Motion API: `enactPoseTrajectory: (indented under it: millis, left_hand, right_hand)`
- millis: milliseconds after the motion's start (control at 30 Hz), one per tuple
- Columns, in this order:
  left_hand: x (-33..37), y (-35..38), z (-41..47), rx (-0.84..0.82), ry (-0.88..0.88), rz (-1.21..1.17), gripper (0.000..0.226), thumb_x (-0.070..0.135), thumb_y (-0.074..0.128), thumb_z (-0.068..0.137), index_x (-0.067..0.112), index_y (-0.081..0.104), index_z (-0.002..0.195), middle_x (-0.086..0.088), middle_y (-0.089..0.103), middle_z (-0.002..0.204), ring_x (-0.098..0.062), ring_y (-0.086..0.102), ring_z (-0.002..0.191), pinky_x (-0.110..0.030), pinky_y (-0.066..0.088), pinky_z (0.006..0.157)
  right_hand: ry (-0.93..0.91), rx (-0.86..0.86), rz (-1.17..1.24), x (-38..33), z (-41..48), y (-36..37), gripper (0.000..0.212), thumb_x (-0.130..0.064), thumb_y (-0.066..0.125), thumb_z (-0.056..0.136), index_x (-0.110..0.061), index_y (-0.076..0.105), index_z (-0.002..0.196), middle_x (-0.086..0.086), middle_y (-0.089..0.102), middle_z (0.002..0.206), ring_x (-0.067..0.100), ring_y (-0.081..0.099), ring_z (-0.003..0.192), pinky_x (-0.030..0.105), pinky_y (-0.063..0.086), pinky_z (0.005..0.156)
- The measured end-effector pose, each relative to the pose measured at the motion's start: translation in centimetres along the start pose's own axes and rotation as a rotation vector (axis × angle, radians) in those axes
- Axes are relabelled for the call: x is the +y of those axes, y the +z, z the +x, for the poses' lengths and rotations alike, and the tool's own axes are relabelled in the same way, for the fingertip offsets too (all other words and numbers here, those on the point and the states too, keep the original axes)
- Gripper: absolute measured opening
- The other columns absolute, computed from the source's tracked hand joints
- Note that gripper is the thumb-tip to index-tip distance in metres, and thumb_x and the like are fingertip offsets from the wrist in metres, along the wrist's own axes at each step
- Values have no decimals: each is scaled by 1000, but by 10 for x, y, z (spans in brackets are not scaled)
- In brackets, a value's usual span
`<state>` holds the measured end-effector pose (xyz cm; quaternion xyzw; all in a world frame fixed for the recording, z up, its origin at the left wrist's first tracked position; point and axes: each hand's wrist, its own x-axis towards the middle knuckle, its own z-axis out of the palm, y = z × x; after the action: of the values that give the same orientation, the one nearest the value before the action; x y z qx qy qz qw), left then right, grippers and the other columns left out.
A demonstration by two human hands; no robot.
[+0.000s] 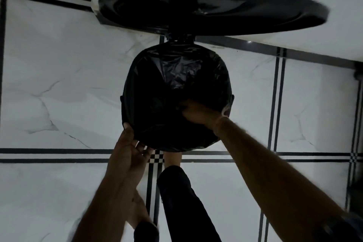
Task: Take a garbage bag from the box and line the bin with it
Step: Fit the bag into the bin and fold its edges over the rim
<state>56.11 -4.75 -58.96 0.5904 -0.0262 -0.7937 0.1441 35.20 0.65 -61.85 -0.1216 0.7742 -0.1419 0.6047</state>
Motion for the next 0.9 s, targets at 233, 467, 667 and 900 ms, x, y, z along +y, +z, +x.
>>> enactPoseTrajectory:
  millis: [233,467,667,900]
  left_hand:
    - [-3,2,2,31,-8,20,30,44,53,99,21,68,111,3,81,92,-19,66,111,-38,52,86]
    - [-10,3,-4,45,4,-20,31,43,55,96,20,68,114,-1,73,112,-20,65,114,-39,51,94]
    - [-27,2,-7,71,-63,-88,22,34,54,102,19,70,103,-2,73,104,-22,67,103,-38,52,88]
    - [-46,22,-14,128,-203,-146,43,52,50,98,13,67,109,-9,68,115,-26,64,94,-52,47,103]
  right_hand:
    - [-93,-111,-626,24,-25,18,66,-59,29,104,-12,52,145,15,59,139,30,53,132,39,32,114]
    - [-423,924,-136,46,-81,24,20,-20,53,100,-20,63,117,-1,62,116,18,59,106,36,54,76]
    - [247,296,1356,86,-99,22,32,-43,48,105,-19,67,115,8,69,125,21,65,106,39,51,87]
    - [316,200,1680,74,-91,37,56,-62,39,101,-18,66,122,5,68,117,25,63,104,45,50,90]
